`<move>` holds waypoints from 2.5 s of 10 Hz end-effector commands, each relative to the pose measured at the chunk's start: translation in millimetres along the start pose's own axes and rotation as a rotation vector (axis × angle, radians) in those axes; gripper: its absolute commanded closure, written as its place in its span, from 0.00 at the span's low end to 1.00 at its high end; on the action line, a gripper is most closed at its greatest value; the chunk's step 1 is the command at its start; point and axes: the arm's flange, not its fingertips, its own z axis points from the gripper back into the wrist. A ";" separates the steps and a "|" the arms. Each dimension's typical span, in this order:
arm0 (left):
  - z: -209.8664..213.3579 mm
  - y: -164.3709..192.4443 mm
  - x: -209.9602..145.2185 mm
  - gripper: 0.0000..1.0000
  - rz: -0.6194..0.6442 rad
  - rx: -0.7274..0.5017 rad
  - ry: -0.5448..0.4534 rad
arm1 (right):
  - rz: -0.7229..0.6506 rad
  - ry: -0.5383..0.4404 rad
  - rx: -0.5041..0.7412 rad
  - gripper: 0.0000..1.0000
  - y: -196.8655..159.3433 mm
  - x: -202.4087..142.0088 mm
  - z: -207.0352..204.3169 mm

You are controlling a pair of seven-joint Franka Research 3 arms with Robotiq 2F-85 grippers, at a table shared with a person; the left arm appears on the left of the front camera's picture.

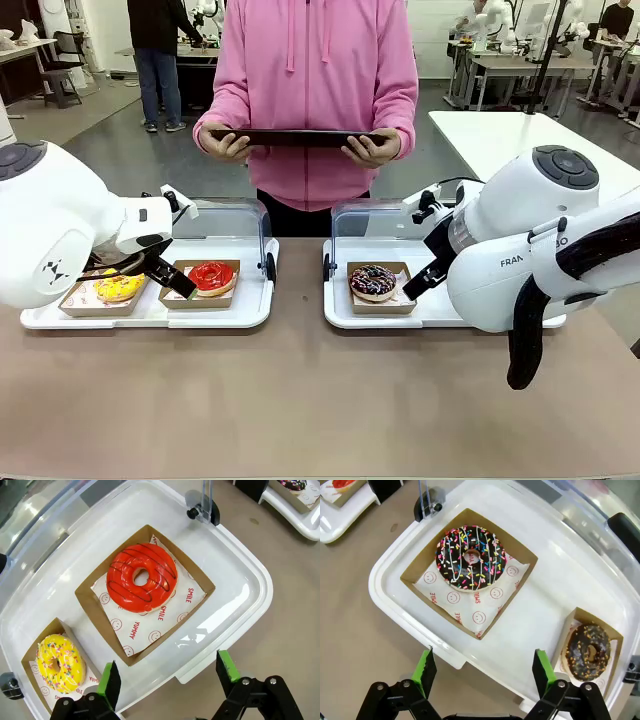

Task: Provide the desired donut to the person.
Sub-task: Pick up and lift the Paper togo box containing the Donut pointed at by the person.

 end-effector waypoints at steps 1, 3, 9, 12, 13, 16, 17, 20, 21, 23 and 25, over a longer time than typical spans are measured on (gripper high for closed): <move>0.0 0.0 0.0 0.00 0.000 0.000 0.000 | 0.000 0.000 0.000 0.00 0.0 0.0 0.0; 0.0 0.0 0.0 0.00 0.000 0.000 0.000 | 0.000 0.000 0.000 0.00 0.0 0.0 0.0; 0.0 0.0 0.0 0.00 0.000 0.000 0.000 | 0.000 0.000 0.000 0.00 0.0 0.0 0.0; 0.0 0.0 0.0 0.00 0.000 0.000 0.000 | 0.000 0.000 0.000 0.00 0.0 0.0 0.0; 0.0 0.0 0.0 0.00 0.000 0.000 0.000 | 0.000 0.000 0.000 0.00 0.0 0.0 0.0; 21.5 15.0 -12.9 0.00 -0.027 -0.064 -0.027 | 0.058 -0.024 0.040 0.00 -22.6 -6.5 23.8; 51.3 43.2 -38.6 0.00 -0.055 -0.161 -0.077 | 0.144 0.045 0.072 0.00 -70.9 -23.6 50.7; 113.3 100.6 -105.1 0.00 -0.069 -0.297 -0.198 | 0.171 -0.069 0.232 0.00 -151.3 -72.4 101.9; 131.3 119.0 -132.0 0.00 -0.028 -0.354 -0.233 | 0.221 -0.125 0.265 0.00 -169.5 -84.0 110.9; 143.1 139.7 -159.4 0.00 -0.054 -0.379 -0.278 | 0.192 -0.236 0.347 0.00 -206.6 -99.6 123.4; 152.1 150.2 -168.5 0.00 -0.060 -0.371 -0.349 | 0.174 -0.362 0.405 0.00 -218.9 -105.7 136.6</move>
